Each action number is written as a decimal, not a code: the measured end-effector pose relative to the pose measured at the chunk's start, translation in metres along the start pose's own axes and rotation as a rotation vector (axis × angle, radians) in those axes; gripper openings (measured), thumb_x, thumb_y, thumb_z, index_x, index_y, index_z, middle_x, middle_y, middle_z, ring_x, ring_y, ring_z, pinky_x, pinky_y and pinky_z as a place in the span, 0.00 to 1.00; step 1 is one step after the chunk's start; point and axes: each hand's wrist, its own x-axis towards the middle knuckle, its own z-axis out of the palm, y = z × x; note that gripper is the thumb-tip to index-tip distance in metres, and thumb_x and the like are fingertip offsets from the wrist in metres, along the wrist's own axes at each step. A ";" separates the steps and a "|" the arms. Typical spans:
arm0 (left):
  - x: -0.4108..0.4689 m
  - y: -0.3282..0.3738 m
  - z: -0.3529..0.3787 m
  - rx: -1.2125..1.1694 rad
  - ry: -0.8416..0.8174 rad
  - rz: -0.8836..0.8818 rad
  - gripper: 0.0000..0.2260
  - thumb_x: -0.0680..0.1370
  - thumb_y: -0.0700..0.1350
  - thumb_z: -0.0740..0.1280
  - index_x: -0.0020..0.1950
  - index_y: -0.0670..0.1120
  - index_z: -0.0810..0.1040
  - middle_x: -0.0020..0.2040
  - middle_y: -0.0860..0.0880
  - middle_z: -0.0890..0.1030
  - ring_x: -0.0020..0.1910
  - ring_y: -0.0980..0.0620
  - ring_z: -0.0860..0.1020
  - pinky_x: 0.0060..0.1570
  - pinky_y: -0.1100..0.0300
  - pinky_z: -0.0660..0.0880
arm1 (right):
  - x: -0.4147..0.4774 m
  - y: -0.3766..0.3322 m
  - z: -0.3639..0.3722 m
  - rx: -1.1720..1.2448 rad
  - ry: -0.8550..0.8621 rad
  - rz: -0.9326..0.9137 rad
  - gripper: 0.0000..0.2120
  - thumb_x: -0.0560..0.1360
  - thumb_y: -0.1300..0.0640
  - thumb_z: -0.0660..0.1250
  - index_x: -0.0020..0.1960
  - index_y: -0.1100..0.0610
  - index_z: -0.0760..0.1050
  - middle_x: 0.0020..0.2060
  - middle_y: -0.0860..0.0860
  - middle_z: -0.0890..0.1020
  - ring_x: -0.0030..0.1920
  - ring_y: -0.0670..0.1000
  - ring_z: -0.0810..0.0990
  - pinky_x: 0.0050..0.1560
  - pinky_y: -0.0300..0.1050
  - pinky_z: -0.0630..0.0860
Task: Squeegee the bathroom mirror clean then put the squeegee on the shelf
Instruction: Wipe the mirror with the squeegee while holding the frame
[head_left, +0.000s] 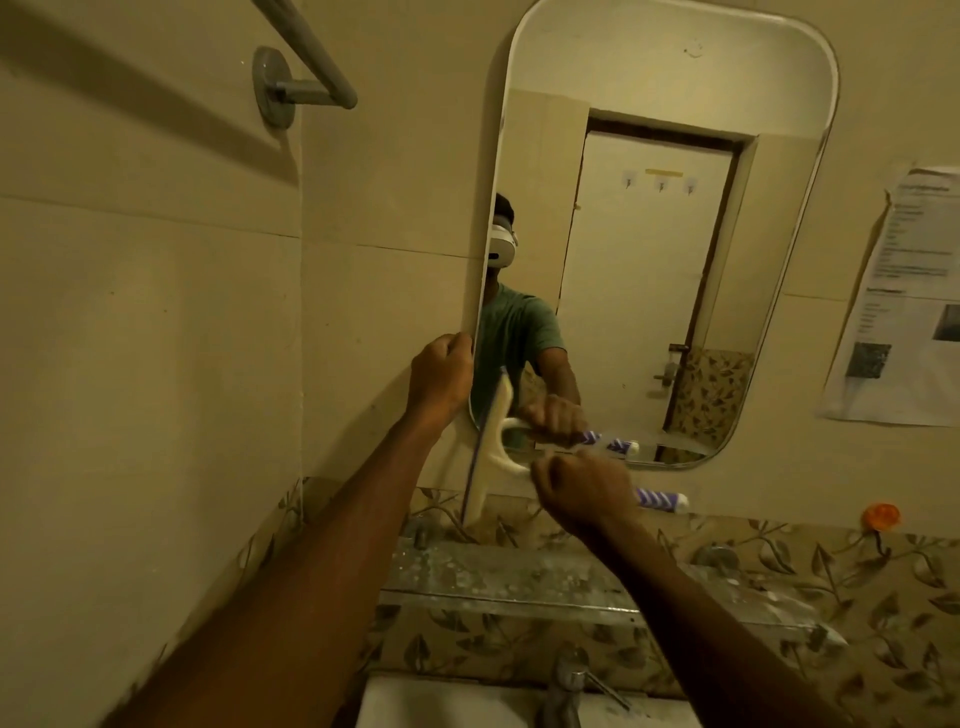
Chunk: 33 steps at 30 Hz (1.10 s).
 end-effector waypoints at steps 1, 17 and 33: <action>0.000 0.000 0.000 -0.009 0.001 -0.010 0.18 0.80 0.50 0.55 0.52 0.38 0.79 0.50 0.37 0.82 0.50 0.37 0.80 0.55 0.41 0.77 | 0.008 -0.009 0.002 -0.027 -0.003 -0.007 0.23 0.81 0.47 0.49 0.31 0.52 0.70 0.23 0.47 0.69 0.22 0.45 0.66 0.25 0.38 0.61; -0.012 -0.020 0.010 0.041 0.111 0.054 0.17 0.81 0.45 0.56 0.46 0.35 0.78 0.39 0.41 0.78 0.35 0.49 0.74 0.37 0.55 0.70 | -0.004 0.035 0.001 0.003 -0.042 0.060 0.22 0.81 0.48 0.51 0.29 0.51 0.66 0.23 0.47 0.67 0.23 0.46 0.66 0.26 0.41 0.67; -0.022 -0.038 0.046 0.091 0.376 0.056 0.15 0.82 0.46 0.56 0.56 0.39 0.77 0.56 0.41 0.77 0.53 0.45 0.76 0.49 0.56 0.70 | -0.010 0.058 -0.002 0.171 -0.011 0.048 0.23 0.81 0.46 0.50 0.34 0.53 0.74 0.28 0.49 0.76 0.28 0.47 0.75 0.33 0.41 0.74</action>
